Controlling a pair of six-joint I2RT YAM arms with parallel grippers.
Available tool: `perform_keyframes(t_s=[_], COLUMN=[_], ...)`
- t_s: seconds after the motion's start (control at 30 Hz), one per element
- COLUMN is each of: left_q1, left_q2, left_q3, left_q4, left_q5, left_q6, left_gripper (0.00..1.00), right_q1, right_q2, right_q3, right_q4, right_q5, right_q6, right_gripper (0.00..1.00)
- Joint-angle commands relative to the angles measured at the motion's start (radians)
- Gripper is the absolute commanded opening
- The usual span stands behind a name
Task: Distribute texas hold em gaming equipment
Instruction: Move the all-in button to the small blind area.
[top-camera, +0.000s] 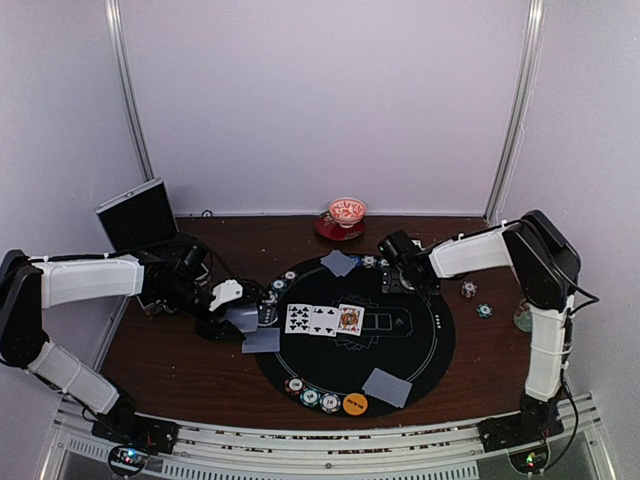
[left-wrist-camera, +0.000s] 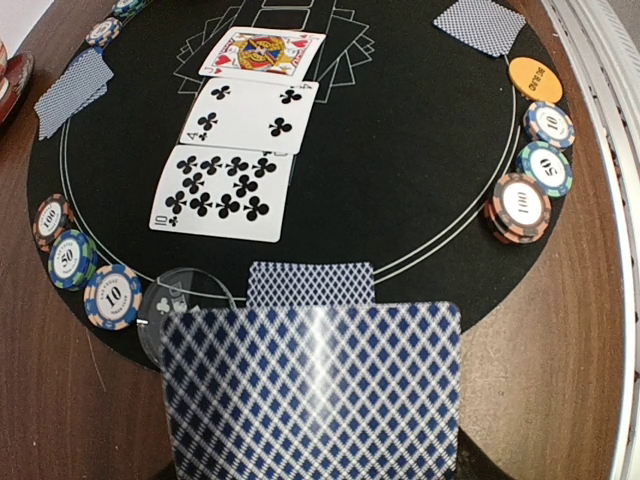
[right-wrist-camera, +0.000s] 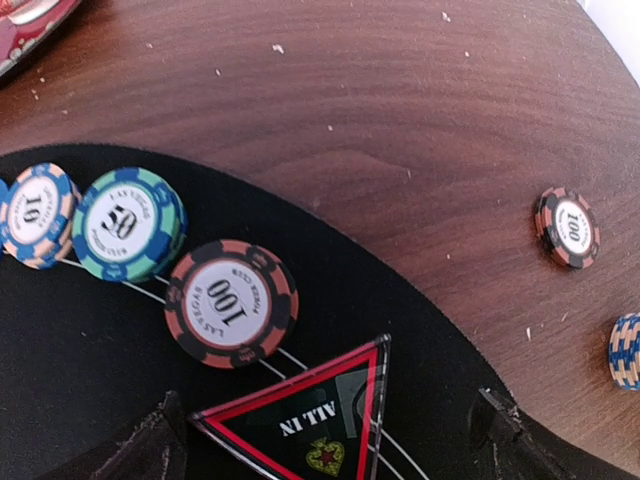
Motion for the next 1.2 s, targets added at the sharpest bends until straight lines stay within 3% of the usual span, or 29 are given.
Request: perform_keyframes(t_s=[0.0, 0.33, 0.7, 1.17], left_q1=[0.000, -0.001, -0.001, 0.000], left_q2=[-0.015, -0.017, -0.017, -0.018], left_q3=[-0.002, -0.002, -0.002, 0.000], left_q4=[0.008, 0.007, 0.007, 0.006], left_q5=[0.021, 0.021, 0.023, 0.023], left_q6=[0.017, 0.017, 0.017, 0.016], left_gripper=[0.58, 0.58, 0.58, 0.58], right_q1=[-0.013, -0.018, -0.031, -0.028], right_q2=[0.020, 0.060, 0.035, -0.062], right_q3=[0.029, 0.049, 0.002, -0.078], right_q4=[-0.006, -0.001, 0.040, 0.025], right_q5=[0.024, 0.016, -0.044, -0.065], right_q6=[0.011, 0.026, 0.052, 0.063], right_gripper=[1.00, 0.98, 0.75, 0.58])
